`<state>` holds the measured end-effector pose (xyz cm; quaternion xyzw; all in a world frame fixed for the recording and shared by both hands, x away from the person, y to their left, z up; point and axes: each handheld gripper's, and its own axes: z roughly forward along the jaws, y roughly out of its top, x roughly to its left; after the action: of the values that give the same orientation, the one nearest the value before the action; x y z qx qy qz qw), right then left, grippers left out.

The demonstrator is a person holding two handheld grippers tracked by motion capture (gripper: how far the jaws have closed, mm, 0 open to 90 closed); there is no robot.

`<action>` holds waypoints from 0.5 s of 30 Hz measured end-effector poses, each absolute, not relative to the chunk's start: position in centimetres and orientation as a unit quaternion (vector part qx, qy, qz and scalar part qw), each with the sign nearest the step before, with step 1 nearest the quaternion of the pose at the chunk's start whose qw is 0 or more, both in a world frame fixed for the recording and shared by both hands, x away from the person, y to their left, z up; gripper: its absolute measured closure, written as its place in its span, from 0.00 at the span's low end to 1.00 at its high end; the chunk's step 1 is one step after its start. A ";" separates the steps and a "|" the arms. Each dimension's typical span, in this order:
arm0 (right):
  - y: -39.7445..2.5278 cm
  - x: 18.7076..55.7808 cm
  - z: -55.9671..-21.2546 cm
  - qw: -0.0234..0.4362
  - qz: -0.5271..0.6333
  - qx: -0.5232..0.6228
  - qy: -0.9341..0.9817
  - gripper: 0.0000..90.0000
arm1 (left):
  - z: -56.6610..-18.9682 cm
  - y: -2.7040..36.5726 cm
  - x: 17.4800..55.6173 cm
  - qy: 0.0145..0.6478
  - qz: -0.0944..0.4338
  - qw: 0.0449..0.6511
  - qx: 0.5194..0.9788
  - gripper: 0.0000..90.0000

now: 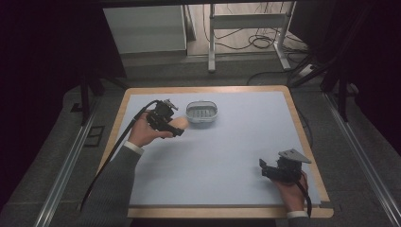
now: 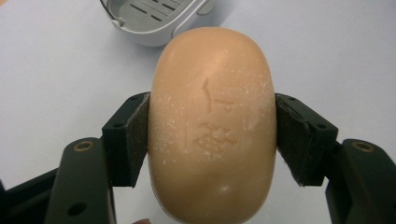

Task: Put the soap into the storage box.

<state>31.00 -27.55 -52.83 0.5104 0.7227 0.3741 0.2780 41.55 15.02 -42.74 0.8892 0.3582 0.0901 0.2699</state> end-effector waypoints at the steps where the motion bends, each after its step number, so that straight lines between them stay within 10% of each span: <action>1: -27.5 31.0 -52.8 0.278 0.374 0.510 0.723 0.09 | -42.7 15.0 41.7 0.358 0.091 0.270 0.889 0.36; 15: -27.5 31.0 -52.8 0.278 0.373 0.510 0.723 0.09 | -42.8 14.3 42.8 0.359 0.096 0.267 0.889 0.36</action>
<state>30.99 -27.52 -52.83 0.5097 0.7234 0.3734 0.2784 42.80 14.33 -42.75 0.8893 0.3588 0.0959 0.2670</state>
